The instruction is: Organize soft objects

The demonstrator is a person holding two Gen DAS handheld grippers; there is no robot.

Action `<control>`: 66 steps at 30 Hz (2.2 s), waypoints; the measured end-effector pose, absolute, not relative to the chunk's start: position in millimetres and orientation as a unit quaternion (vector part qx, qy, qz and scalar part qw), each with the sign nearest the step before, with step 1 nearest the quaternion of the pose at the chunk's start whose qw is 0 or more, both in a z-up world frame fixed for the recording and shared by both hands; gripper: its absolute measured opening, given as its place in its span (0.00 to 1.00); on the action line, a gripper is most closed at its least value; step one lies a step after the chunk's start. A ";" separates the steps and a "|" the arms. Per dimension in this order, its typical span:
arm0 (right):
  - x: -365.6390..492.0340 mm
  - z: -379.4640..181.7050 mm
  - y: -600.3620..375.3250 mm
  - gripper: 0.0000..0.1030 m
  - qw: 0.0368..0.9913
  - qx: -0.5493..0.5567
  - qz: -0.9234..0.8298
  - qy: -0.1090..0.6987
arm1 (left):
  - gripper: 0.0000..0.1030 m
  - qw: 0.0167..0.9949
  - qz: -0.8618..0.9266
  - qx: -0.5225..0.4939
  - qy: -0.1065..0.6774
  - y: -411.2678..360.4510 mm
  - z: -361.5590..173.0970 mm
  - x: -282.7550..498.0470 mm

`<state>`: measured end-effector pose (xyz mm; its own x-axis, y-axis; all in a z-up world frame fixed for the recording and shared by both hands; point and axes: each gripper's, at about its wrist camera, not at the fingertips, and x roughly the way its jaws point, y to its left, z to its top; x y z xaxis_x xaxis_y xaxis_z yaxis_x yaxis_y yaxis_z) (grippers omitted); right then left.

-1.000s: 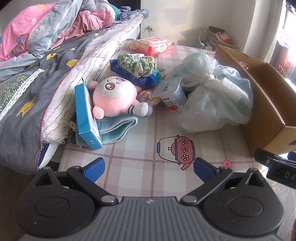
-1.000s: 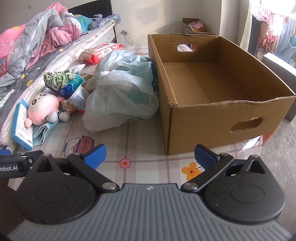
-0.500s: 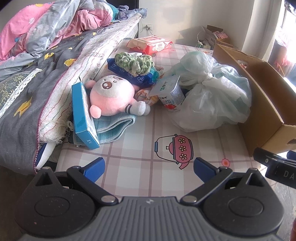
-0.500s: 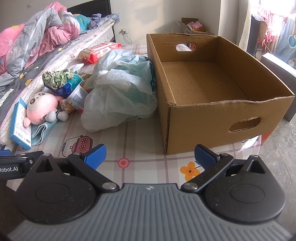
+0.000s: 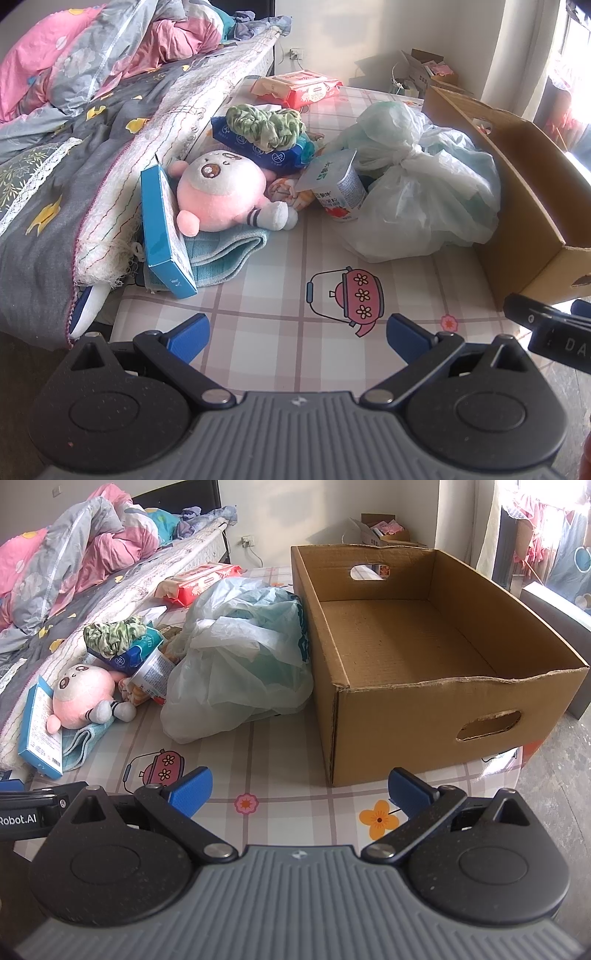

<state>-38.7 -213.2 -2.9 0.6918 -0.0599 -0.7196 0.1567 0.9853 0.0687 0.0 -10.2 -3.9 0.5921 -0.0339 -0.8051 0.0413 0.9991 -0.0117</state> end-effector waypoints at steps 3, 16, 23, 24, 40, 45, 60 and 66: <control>-38.6 -2.5 -213.2 0.99 0.917 0.062 -0.059 0.388 | 0.99 0.892 -0.021 0.004 0.451 -10.1 -3.9 0.3; -37.8 -2.2 -212.6 0.99 0.917 0.062 -0.059 0.389 | 0.99 0.892 -0.021 0.004 0.451 -10.0 -4.0 0.4; -37.8 -2.6 -212.5 0.99 0.917 0.062 -0.059 0.390 | 0.99 0.892 -0.021 0.004 0.451 -10.0 -4.0 0.5; -37.9 -2.6 -212.5 0.99 0.917 0.062 -0.059 0.390 | 0.99 0.892 -0.021 0.004 0.451 -10.1 -3.9 0.3; -37.7 -3.8 -212.0 0.99 0.917 0.063 -0.060 0.390 | 0.99 0.891 -0.021 0.002 0.453 -6.2 -5.8 -0.2; -37.4 -4.4 -210.8 0.99 0.917 0.064 -0.056 0.389 | 0.99 0.892 -0.016 0.002 0.452 -1.3 -8.2 -1.4; -4.6 13.0 -142.5 0.99 0.940 0.018 0.076 0.332 | 0.99 0.915 0.068 -0.019 0.397 69.5 11.2 0.0; 28.6 4.8 -99.0 0.99 0.933 0.015 0.185 0.309 | 0.99 0.916 0.078 -0.065 0.388 110.8 7.8 3.9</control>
